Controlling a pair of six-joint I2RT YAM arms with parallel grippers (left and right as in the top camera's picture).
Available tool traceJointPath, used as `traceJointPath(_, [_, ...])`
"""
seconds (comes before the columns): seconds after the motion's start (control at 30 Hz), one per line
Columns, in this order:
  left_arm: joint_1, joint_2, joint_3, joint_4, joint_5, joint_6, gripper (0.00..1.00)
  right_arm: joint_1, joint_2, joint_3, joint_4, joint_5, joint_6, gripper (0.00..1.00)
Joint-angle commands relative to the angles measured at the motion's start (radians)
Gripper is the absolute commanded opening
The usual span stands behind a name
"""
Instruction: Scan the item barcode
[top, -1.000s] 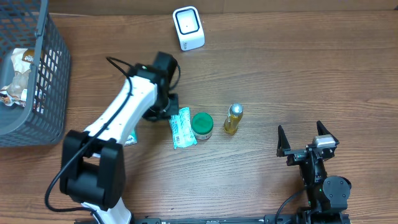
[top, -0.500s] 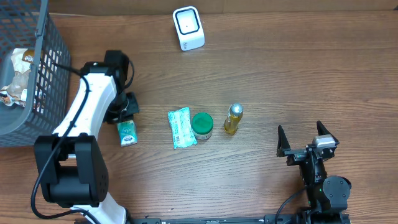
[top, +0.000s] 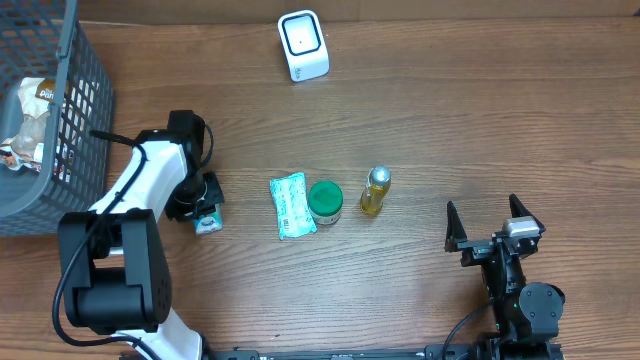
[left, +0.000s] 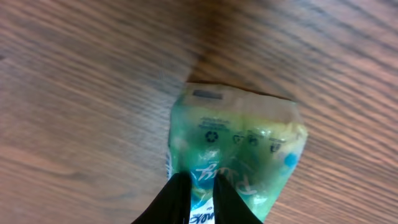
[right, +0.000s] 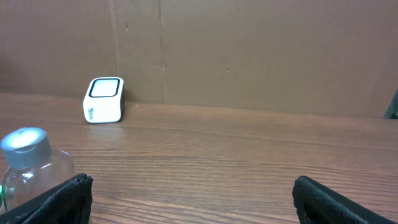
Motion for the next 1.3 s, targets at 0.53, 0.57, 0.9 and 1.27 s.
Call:
traceJointPath(0.53, [-0.200, -0.018, -0.015, 0.056, 0.061, -0.014, 0.18, -0.002, -0.008, -0.010, 0.003, 0.008, 0.000, 1.00])
traceJointPath(0.57, [-0.211, -0.018, -0.015, 0.057, 0.062, -0.022, 0.18, -0.002, -0.008, -0.010, 0.003, 0.008, 0.000, 1.00])
traceJointPath(0.9, [-0.293, -0.018, -0.015, 0.073, 0.139, -0.043, 0.17, -0.002, -0.008, -0.010, 0.003, 0.008, 0.000, 1.00])
traceJointPath(1.27, [-0.277, -0.021, 0.128, -0.051, 0.130, 0.011, 0.05, -0.002, -0.008, -0.010, 0.003, 0.008, 0.000, 1.00])
